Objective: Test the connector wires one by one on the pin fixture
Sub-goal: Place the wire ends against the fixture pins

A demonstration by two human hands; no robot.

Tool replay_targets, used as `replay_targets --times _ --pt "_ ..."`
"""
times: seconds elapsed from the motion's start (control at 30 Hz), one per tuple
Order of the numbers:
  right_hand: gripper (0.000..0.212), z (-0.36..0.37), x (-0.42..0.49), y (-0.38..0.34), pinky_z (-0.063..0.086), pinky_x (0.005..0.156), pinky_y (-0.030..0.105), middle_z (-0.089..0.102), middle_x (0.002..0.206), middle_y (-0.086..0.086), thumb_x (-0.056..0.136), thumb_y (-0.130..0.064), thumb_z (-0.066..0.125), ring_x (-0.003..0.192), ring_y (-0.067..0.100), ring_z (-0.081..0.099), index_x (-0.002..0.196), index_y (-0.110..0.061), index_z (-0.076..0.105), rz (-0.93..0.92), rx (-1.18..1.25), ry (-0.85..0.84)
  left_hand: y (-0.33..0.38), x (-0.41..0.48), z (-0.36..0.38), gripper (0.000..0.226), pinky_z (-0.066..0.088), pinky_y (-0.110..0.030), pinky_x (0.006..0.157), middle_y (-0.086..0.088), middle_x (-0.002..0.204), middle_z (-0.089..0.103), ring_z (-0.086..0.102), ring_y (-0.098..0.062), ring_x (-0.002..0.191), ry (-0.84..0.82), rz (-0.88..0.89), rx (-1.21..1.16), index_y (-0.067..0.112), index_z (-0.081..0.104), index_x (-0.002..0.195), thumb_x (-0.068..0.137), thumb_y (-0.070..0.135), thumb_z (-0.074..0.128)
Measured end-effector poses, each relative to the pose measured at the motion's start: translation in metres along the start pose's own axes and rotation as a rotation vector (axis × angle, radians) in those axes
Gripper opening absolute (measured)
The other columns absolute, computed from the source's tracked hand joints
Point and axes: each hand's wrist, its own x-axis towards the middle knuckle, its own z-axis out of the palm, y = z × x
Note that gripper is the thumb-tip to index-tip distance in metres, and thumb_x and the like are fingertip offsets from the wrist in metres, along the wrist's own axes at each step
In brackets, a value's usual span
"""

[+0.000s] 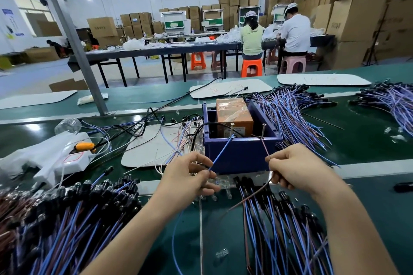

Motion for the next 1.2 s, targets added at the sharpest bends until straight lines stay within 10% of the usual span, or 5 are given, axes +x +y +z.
replay_targets --times 1.2 --pt "0.025 -0.0036 0.0044 0.0075 0.037 0.037 0.019 0.060 0.049 0.006 0.091 -0.002 0.049 0.036 0.011 0.045 0.079 -0.015 0.067 0.003 0.025 -0.003 0.0034 -0.0032 0.0017 0.032 0.052 -0.020 0.052 -0.015 0.092 0.057 0.071 -0.030 0.061 -0.093 -0.055 0.094 0.020 0.054 0.101 0.093 -0.010 0.044"
